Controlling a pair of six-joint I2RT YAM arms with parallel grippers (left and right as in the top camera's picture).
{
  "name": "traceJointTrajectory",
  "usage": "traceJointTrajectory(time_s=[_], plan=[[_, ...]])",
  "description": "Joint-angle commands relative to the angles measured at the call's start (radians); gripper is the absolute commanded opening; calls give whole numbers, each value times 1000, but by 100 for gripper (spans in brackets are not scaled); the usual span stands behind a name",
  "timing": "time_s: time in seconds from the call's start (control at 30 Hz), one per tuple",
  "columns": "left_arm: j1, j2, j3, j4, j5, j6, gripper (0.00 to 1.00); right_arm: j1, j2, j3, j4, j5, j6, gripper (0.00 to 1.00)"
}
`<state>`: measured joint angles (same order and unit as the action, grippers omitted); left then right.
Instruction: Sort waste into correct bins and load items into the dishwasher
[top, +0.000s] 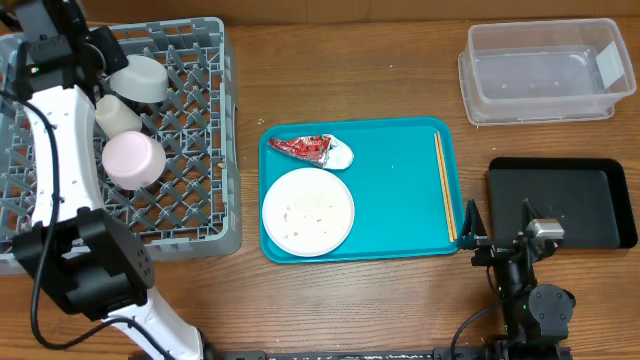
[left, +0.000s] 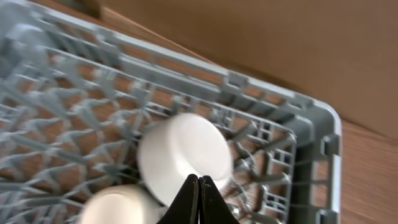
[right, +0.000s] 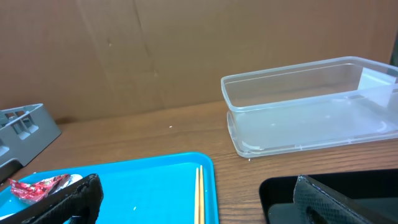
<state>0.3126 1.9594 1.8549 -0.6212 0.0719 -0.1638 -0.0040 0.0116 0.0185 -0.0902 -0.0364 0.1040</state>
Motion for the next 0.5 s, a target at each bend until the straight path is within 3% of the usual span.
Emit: traceJointTrajectory(time_s=[0.0, 0.33, 0.47], plan=[[-17, 72, 5, -1, 76, -16, 4, 3, -9, -10, 6, 9, 4, 100], [-18, 195, 5, 61, 71, -16, 6, 3, -9, -10, 6, 9, 4, 100], [-18, 222, 5, 65, -24, -16, 6, 3, -9, -10, 6, 9, 4, 100]])
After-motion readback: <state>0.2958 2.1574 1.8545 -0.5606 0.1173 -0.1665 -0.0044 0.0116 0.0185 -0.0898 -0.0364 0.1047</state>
